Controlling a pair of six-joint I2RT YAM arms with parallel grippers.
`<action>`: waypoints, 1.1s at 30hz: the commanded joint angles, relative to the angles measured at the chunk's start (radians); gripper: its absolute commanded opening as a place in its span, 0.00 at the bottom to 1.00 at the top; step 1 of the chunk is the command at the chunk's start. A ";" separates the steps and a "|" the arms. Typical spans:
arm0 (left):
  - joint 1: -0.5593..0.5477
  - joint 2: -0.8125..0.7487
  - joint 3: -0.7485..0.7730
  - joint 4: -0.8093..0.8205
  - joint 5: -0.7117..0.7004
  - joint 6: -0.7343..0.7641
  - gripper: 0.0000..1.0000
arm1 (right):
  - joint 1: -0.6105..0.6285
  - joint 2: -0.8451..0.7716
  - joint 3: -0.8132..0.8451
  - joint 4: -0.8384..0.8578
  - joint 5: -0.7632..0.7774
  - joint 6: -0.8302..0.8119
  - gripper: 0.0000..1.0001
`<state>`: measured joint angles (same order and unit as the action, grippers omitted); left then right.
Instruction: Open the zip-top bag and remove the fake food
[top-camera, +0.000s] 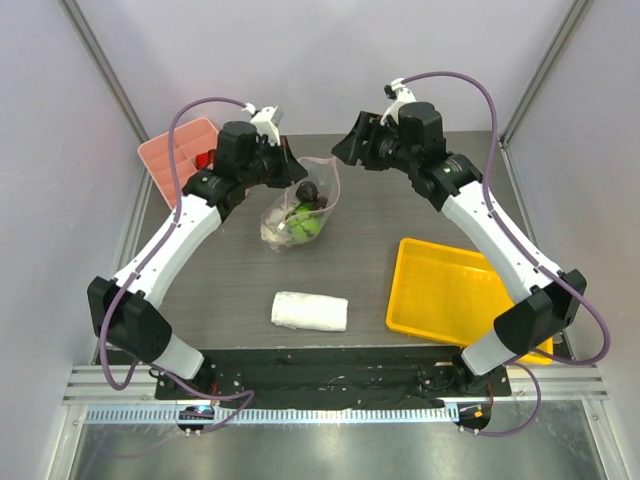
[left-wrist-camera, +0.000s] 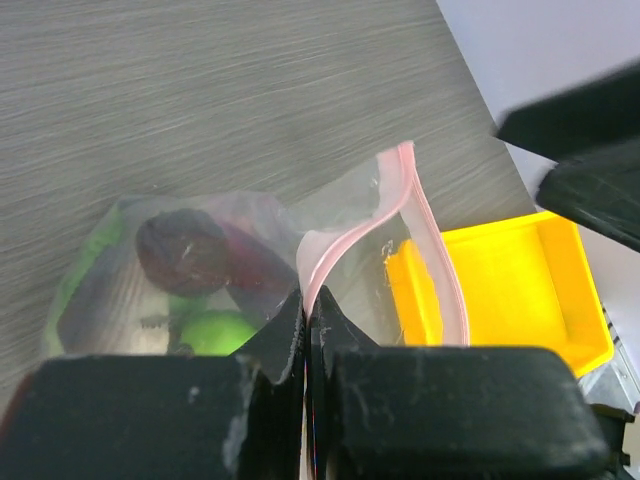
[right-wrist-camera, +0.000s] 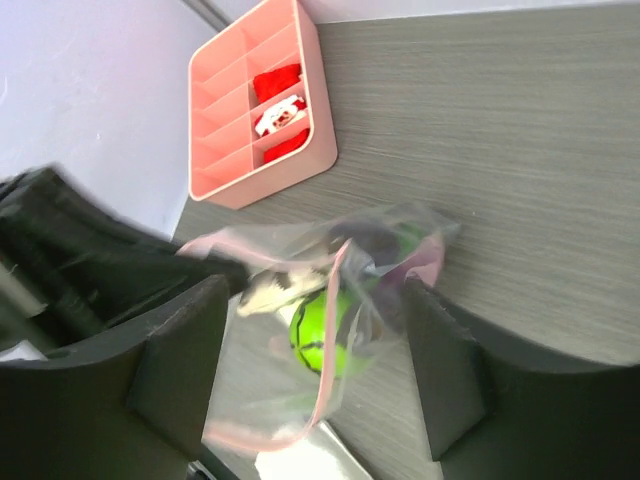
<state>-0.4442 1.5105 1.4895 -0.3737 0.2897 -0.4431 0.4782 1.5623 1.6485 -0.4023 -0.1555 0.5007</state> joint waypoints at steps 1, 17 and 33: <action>-0.019 0.016 0.038 0.070 -0.026 -0.034 0.00 | 0.026 -0.045 -0.015 -0.038 -0.013 0.008 0.42; -0.128 0.040 -0.012 0.223 -0.035 -0.105 0.00 | 0.122 -0.062 -0.292 0.020 0.108 0.015 0.23; -0.157 0.053 -0.081 0.309 -0.043 -0.132 0.00 | 0.131 -0.051 -0.472 0.028 0.270 -0.116 0.69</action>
<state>-0.6029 1.5719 1.4086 -0.1669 0.2543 -0.5686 0.6071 1.5074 1.2026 -0.3908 0.0418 0.4335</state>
